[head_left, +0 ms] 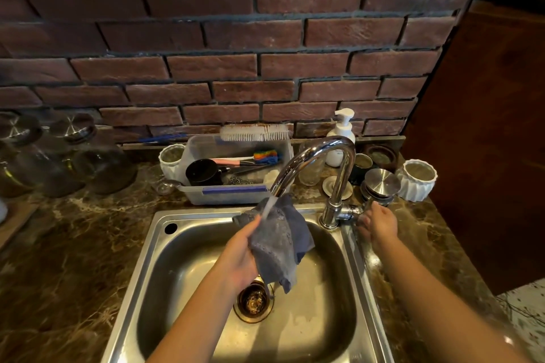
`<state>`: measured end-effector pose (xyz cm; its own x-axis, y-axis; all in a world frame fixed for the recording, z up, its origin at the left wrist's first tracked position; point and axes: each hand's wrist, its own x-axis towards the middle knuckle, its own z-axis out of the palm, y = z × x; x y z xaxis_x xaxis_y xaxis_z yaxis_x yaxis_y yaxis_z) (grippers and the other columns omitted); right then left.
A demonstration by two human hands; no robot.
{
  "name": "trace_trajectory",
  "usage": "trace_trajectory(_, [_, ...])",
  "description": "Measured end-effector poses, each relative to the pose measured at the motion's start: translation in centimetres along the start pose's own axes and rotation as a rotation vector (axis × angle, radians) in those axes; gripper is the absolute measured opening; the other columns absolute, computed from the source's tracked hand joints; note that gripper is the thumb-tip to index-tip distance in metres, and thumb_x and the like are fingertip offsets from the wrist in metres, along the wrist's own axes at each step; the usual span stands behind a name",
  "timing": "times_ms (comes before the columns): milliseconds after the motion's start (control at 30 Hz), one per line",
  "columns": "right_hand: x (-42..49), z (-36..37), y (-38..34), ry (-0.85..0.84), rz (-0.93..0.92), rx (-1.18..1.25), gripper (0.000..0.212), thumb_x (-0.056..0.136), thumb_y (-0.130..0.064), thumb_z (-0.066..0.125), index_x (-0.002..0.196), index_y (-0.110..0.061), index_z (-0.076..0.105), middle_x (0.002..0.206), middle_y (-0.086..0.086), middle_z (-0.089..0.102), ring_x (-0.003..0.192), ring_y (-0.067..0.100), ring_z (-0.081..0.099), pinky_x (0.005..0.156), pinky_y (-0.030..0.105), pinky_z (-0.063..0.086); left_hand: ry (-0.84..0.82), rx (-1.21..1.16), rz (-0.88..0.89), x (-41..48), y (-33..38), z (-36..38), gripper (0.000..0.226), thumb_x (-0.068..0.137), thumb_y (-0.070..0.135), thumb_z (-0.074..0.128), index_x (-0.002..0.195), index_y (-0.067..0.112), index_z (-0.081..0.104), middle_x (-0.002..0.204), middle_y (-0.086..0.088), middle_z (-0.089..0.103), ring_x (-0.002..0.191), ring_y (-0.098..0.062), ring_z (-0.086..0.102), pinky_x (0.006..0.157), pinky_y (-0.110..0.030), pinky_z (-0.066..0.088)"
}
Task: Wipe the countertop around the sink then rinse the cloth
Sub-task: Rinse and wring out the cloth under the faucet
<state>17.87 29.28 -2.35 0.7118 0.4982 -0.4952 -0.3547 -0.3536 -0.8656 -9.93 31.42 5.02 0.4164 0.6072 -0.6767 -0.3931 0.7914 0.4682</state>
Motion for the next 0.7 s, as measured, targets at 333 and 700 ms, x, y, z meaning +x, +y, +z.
trace_trajectory(333, [-11.3, 6.8, 0.9, -0.636, 0.38, 0.014, 0.044, 0.089, -0.046, 0.064, 0.107, -0.007, 0.072, 0.106, 0.02, 0.071, 0.103, 0.035, 0.065, 0.088, 0.042, 0.051, 0.073, 0.16, 0.033, -0.2, -0.1, -1.7, 0.045, 0.086, 0.039, 0.064, 0.119, 0.009, 0.064, 0.114, -0.02, 0.067, 0.104, -0.036, 0.063, 0.08, -0.047, 0.052])
trace_trajectory(700, [-12.4, 10.4, 1.9, -0.634, 0.028, -0.077, 0.016, 0.099, -0.022, 0.053, 0.11, -0.018, 0.064, 0.103, 0.006, 0.072, 0.094, 0.021, 0.069, 0.084, 0.038, 0.057, 0.199, 0.247, 0.291, -1.1, 1.7, -5.1, 0.03, 0.093, 0.034, 0.058, 0.117, 0.015, 0.063, 0.103, -0.01, 0.074, 0.097, -0.029, 0.069, 0.081, -0.042, 0.054])
